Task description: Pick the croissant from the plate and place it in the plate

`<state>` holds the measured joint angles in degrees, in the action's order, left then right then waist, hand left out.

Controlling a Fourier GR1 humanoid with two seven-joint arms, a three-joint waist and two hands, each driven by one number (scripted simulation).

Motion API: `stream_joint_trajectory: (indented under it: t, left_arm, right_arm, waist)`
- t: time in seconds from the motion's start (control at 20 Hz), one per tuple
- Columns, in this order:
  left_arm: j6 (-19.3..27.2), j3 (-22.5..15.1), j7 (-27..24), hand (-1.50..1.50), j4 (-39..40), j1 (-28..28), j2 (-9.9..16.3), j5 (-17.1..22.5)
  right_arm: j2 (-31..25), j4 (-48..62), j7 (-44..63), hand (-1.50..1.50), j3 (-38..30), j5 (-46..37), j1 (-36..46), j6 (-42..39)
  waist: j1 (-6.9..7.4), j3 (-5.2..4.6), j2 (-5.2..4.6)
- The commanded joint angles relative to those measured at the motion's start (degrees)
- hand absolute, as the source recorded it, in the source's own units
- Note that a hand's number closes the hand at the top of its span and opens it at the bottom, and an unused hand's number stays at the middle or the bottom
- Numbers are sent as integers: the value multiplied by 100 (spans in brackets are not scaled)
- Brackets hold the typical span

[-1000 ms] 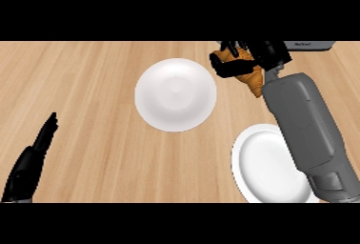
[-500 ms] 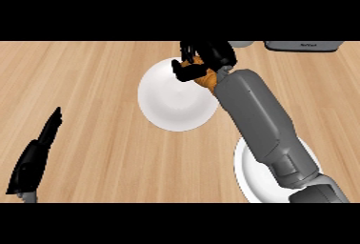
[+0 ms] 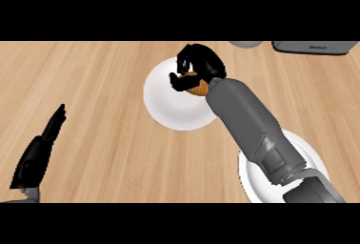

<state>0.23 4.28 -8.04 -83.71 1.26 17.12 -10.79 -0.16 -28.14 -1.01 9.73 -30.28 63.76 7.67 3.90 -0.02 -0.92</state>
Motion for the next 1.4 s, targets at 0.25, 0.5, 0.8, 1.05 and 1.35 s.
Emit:
stream_joint_trajectory:
  t: [0.25,0.5,0.8,1.05,1.35]
  left_arm:
    - [-103,-47,4,0,198,-255,-31,-59]
    - [164,-162,39,0,-20,-19,-238,-245]
    - [273,63,-250,0,131,208,-240,-201]
    - [52,183,200,0,-106,34,-54,-44]
    - [74,146,169,0,-98,-64,-117,-130]
  right_arm:
    - [16,652,-4,-150,573,1156,118,795]
    - [16,438,-588,-150,-105,1829,46,1300]
    - [-138,657,-708,-150,-978,2156,203,1720]
    - [-809,410,-1774,-150,-1809,3033,-411,716]
    - [-1358,938,-3068,-150,-2084,3143,-757,-164]
  waist:
    - [129,1,-29]
    - [16,5,-9]
    - [-196,2,25]
    - [-277,13,26]
    - [-196,11,-2]
